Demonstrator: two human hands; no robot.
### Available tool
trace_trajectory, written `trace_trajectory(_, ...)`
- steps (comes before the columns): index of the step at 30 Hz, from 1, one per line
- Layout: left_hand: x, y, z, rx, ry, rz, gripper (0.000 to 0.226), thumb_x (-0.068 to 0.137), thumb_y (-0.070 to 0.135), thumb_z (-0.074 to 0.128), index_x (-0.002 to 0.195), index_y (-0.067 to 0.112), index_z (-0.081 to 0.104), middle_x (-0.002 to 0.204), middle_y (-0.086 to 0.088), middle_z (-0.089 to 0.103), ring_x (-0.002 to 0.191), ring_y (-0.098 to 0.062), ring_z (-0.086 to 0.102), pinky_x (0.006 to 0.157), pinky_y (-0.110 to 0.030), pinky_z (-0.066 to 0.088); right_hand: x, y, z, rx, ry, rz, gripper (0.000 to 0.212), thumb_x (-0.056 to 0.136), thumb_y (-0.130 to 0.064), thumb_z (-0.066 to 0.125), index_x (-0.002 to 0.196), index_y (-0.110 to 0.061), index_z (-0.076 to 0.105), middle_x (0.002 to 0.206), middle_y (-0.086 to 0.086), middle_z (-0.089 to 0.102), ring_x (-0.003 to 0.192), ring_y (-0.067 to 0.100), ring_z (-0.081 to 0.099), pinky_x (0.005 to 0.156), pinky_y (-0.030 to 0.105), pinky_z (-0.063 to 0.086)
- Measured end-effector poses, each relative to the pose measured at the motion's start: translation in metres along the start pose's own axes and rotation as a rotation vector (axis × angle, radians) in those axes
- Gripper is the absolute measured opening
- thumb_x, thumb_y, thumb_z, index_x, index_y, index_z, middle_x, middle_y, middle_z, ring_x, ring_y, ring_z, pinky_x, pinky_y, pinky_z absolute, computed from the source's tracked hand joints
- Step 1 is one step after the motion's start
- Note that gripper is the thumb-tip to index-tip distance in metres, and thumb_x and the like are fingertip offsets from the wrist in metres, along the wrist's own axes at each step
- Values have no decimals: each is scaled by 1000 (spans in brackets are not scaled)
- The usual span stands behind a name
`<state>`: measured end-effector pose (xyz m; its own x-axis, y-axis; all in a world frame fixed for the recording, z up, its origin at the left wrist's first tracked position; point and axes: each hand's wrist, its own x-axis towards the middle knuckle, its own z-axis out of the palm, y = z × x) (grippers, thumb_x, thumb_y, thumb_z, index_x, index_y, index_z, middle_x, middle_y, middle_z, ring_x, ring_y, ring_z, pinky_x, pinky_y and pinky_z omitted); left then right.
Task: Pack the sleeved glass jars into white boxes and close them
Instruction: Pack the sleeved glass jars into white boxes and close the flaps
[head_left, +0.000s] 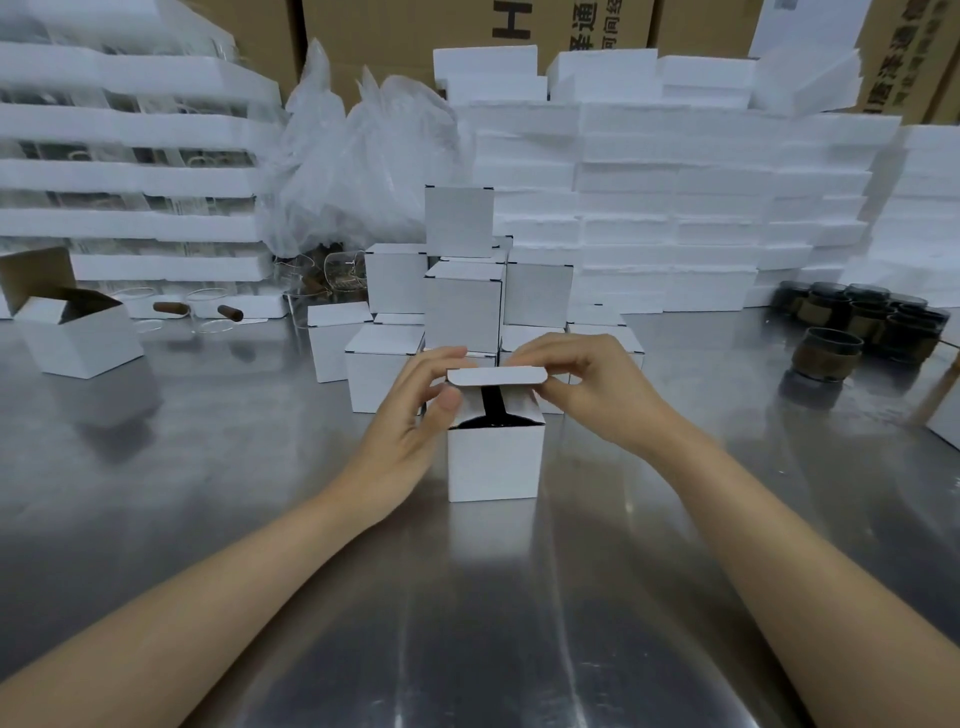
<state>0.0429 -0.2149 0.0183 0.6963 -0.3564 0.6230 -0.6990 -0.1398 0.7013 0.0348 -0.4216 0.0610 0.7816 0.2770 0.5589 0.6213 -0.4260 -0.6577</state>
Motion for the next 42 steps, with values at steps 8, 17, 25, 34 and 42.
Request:
trace_trajectory(8, 5, -4, 0, -189, 75, -133, 27, 90, 24, 48, 115, 22, 56, 123, 4, 58, 110, 3, 53, 90, -8, 36, -1, -4, 0, 264, -76, 54, 20, 94, -21, 55, 101, -25, 74, 106, -9, 73, 108, 8, 64, 90, 17, 47)
trace_trajectory(17, 6, -11, -3, -196, 54, -134, 31, 84, 13, 48, 110, 23, 61, 124, 8, 62, 119, -6, 53, 101, -22, 39, -3, -2, 5, -21, -7, 17, 17, 83, -16, 74, 100, -17, 76, 100, -9, 73, 100, 6, 65, 94, 21, 46)
trace_trajectory(25, 8, -12, -9, -170, 36, -188, 20, 95, 27, 50, 95, 24, 70, 121, 15, 65, 118, 0, 53, 94, -12, 37, -3, -2, 5, -64, -101, 45, 10, 82, -20, 75, 91, -16, 78, 104, -11, 71, 101, 3, 63, 95, 20, 44)
trace_trajectory(34, 10, -10, -10, -138, 4, -195, 20, 97, 7, 50, 93, 19, 66, 124, 4, 61, 119, -3, 52, 101, -21, 36, -3, 4, 19, -96, -135, 52, 26, 69, -28, 85, 75, -29, 60, 121, -15, 61, 108, -2, 58, 96, 15, 39)
trace_trajectory(42, 4, -16, 0, -85, -56, -224, 34, 101, 7, 40, 127, 21, 57, 134, 13, 55, 129, 4, 42, 111, -24, 30, 4, -20, -23, -326, -373, 270, 29, 69, -21, 84, 74, -24, 56, 114, -14, 55, 108, -4, 51, 88, 11, 38)
